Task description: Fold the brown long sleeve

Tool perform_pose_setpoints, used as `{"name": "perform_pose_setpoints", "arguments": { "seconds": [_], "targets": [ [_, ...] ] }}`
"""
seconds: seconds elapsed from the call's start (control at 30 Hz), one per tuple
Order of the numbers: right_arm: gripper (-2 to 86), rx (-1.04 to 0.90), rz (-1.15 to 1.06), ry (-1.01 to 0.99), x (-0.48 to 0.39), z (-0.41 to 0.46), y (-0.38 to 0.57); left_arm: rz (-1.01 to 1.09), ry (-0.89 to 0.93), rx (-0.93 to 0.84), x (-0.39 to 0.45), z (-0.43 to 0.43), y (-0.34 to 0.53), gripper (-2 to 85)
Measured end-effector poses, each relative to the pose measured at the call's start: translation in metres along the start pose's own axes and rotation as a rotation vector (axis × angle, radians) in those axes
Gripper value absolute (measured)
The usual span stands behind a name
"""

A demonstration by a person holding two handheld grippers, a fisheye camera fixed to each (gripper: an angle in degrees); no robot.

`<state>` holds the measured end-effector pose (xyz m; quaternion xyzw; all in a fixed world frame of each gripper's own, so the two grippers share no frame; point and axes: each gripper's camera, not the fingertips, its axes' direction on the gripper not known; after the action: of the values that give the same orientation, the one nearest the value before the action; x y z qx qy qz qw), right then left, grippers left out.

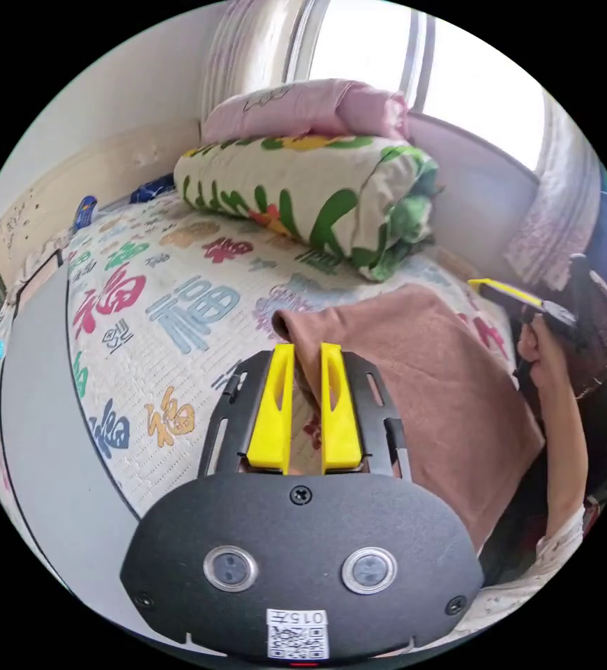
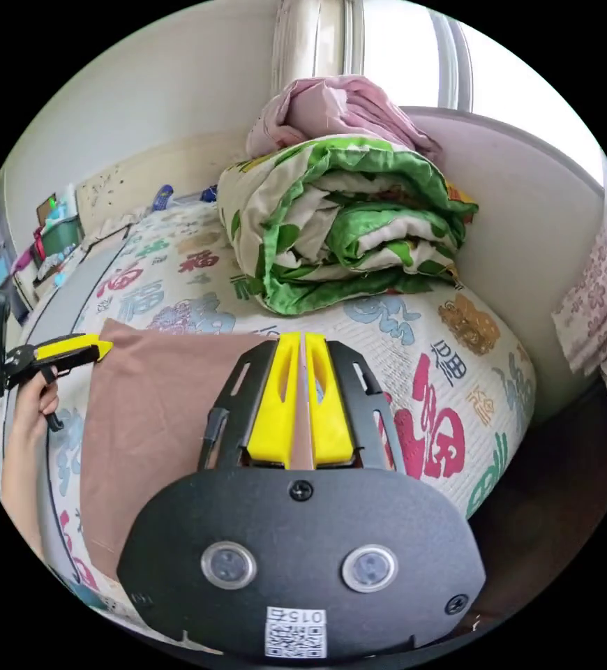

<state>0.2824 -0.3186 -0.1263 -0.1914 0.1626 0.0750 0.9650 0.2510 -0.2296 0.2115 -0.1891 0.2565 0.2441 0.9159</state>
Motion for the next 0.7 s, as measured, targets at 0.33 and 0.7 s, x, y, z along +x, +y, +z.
{"name": "perform_pose_setpoints", "arguments": {
  "seconds": [0.33,0.7],
  "targets": [
    [-1.0,-0.057,-0.262,0.366,-0.01,0.105,0.03,0.15,-0.097,-0.01,0.091,-0.029,-0.038,3.0],
    [-1.0,0.28,-0.451,0.03,-0.015,-0.018,0.206,0.349,0.065,0.233,0.21,-0.262,0.122,6.3]
  ]
}}
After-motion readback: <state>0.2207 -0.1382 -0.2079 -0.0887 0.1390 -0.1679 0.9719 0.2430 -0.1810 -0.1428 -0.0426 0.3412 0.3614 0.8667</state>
